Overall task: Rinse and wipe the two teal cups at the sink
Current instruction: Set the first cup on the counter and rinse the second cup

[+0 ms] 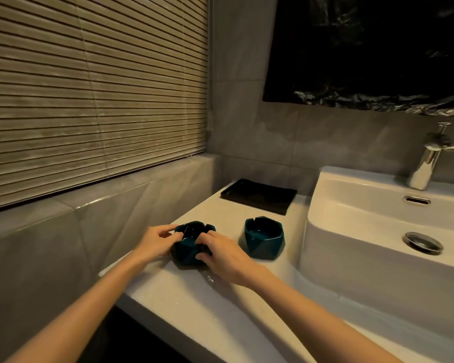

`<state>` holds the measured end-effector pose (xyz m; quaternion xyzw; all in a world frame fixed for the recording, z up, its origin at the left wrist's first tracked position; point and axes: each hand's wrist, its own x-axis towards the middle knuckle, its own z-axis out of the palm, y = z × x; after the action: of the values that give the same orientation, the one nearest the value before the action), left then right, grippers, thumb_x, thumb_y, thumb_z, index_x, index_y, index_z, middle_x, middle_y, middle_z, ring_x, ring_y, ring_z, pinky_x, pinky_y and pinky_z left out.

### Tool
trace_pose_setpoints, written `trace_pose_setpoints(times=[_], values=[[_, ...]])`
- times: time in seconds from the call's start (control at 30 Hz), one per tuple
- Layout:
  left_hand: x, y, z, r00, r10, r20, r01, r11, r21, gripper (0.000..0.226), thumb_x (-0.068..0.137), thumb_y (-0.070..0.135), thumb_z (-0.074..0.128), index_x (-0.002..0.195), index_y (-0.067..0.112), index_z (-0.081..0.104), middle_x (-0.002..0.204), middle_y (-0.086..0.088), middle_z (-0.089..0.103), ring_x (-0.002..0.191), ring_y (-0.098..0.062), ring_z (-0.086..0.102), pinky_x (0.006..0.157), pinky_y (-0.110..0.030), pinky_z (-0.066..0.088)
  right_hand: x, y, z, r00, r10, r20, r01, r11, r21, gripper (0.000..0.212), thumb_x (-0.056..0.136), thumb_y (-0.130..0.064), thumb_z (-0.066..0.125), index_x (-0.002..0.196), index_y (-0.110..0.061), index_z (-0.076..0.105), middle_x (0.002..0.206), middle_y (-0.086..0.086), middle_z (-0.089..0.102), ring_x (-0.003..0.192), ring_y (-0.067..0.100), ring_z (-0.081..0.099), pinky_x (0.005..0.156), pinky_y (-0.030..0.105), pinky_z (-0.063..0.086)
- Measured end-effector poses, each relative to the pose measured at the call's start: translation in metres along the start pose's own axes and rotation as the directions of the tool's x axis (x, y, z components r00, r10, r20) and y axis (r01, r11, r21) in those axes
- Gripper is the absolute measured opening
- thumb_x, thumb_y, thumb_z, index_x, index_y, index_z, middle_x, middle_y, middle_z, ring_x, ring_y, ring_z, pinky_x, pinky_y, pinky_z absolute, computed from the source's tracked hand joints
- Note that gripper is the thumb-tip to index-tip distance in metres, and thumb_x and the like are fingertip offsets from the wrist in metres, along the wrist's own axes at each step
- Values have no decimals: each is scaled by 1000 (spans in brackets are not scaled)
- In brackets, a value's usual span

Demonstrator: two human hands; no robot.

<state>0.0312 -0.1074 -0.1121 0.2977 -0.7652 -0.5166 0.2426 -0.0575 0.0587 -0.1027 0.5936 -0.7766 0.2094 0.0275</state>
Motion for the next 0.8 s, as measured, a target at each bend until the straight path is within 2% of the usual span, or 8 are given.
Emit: trace_pose_setpoints(times=[0.2, 0.33, 0.4, 0.47, 0.53, 0.63, 0.7, 0.8], values=[[-4, -10, 1, 999, 44, -32, -43, 998, 38, 24, 89, 15, 62, 111, 21, 68, 83, -4, 66, 66, -14, 56, 66, -30, 49, -2, -1, 4, 1000, 2, 1, -2, 1000, 5, 24, 97, -20, 52, 119, -11, 52, 119, 10, 55, 101, 27, 55, 85, 38, 48], [-5, -8, 2, 997, 73, -38, -70, 995, 75, 23, 89, 19, 61, 111, 27, 64, 88, -4, 65, 71, -15, 58, 71, -32, 50, 0, 1, 3, 1000, 7, 9, -7, 1000, 21, 27, 97, -21, 52, 123, -12, 53, 121, 9, 55, 104, 26, 55, 87, 37, 48], [-3, -8, 2, 990, 122, -73, -108, 981, 163, 32, 86, 27, 63, 118, 23, 63, 94, -4, 64, 76, -16, 61, 73, -33, 50, -2, 5, -2, 1000, 28, -2, -28, 999, 45, 31, 97, -26, 52, 127, -18, 54, 124, 5, 53, 105, 24, 56, 89, 38, 48], [-3, -3, 3, 970, 207, -130, -159, 937, 311, 42, 86, 30, 63, 127, 21, 60, 105, -6, 60, 92, -22, 60, 87, -36, 49, -7, 12, -11, 996, 67, -51, -64, 997, 49, 34, 97, -34, 50, 130, -25, 52, 127, -1, 50, 101, 21, 58, 87, 39, 49], [-8, 8, 8, 946, 294, -137, -213, 882, 420, 41, 90, 25, 59, 131, 22, 56, 117, -7, 52, 111, -25, 51, 99, -37, 41, -16, 24, -24, 984, 115, -139, -112, 993, 31, 34, 97, -37, 50, 129, -29, 51, 131, -6, 47, 97, 18, 60, 86, 39, 50], [-10, 27, 21, 924, 371, -96, -287, 836, 468, 41, 93, 25, 54, 134, 25, 52, 126, -4, 47, 121, -22, 40, 101, -32, 34, -31, 48, -39, 949, 233, -211, -237, 971, 4, 36, 96, -30, 51, 132, -26, 48, 138, -5, 43, 110, 20, 56, 94, 35, 47], [-6, 36, 34, 923, 381, -54, -318, 833, 453, 40, 94, 26, 52, 134, 27, 53, 128, -3, 48, 123, -21, 41, 101, -32, 33, -40, 63, -42, 932, 318, -177, -331, 942, -51, 41, 95, -27, 53, 135, -23, 43, 138, -1, 43, 115, 25, 53, 95, 37, 48], [-2, 47, 55, 928, 372, 31, -346, 826, 445, 38, 94, 28, 51, 132, 28, 54, 129, -4, 51, 117, -20, 49, 98, -34, 38, -47, 76, -38, 932, 357, -61, -362, 915, -179, 38, 94, -29, 55, 129, -16, 46, 126, 7, 53, 105, 29, 57, 87, 43, 51]])
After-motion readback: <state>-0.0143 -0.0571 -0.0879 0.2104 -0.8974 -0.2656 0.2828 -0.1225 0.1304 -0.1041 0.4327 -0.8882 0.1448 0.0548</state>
